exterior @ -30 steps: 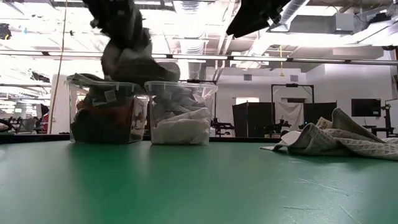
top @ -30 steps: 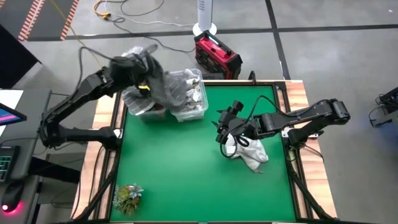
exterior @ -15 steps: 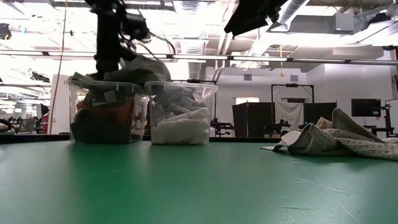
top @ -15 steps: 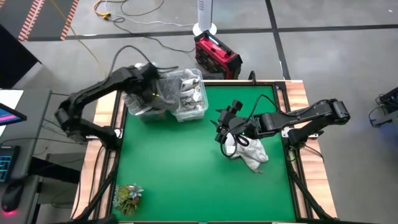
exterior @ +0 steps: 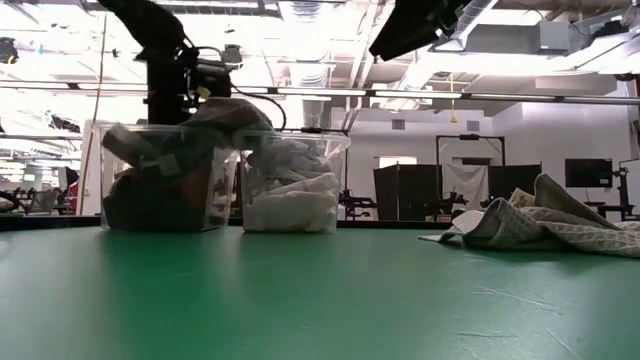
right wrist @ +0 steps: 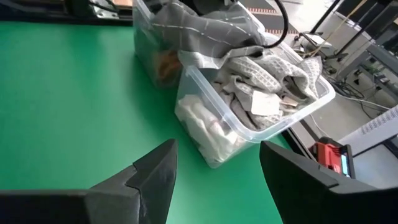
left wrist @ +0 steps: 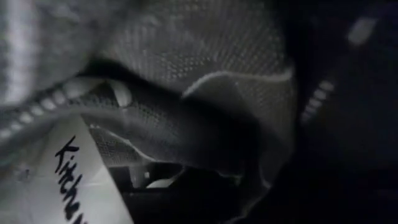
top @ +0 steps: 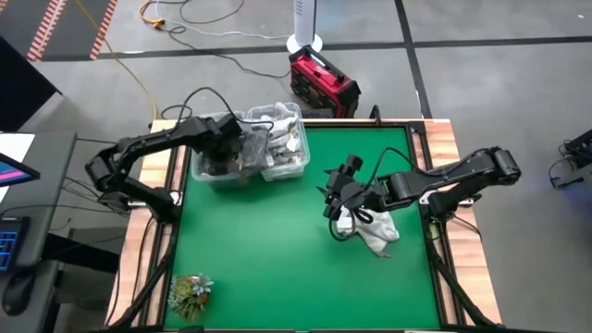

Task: Sort towels by color in basket
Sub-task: Put the gray towel into the left transparent bin

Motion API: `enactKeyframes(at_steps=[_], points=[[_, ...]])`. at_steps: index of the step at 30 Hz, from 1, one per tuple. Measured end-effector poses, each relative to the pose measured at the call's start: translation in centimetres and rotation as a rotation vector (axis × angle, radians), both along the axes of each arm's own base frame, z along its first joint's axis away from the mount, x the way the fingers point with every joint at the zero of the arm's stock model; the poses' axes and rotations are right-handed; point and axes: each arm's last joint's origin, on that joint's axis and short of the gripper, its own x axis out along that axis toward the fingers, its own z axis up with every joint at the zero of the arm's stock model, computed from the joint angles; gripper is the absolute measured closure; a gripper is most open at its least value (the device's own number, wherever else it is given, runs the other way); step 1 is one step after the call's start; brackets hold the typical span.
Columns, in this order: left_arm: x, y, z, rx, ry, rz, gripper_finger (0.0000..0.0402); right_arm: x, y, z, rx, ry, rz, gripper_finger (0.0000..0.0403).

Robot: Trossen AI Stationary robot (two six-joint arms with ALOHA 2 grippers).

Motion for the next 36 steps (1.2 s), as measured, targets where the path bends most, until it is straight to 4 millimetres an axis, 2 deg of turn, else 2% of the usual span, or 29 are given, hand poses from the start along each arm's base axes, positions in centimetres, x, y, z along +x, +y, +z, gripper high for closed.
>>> enactKeyframes(at_steps=[6,10,12,17,24,27,36], points=[[-0.7,0.1,-1.8,-0.053,-0.04,0.027,0.0395,0.2,0.7,0.4,0.006,-0.046,0.025,0.0143],[-0.7,0.4,-1.8,-0.004,-0.037,0.055,0.0362,0.3,0.6,0.5,-0.009,-0.048,0.03,0.0143],[-0.4,0.6,-1.1,0.046,-0.014,0.065,0.0339,0.3,0.3,0.5,-0.012,-0.046,0.023,0.0143],[-0.1,0.7,2.2,0.171,-0.044,0.089,0.0273,0.4,-0.3,0.5,-0.025,-0.036,0.01,0.0143],[-1.0,-1.3,7.3,0.164,-0.101,0.082,0.0184,0.3,-0.6,0.3,-0.037,-0.013,0.007,0.0143],[-1.4,-2.1,9.0,0.149,-0.131,0.072,0.017,0.3,-0.6,0.3,-0.038,-0.011,0.007,0.0143],[-2.4,-4.1,14.2,0.235,-0.348,0.009,0.0168,0.4,-0.6,0.4,-0.037,-0.017,0.006,0.0143]])
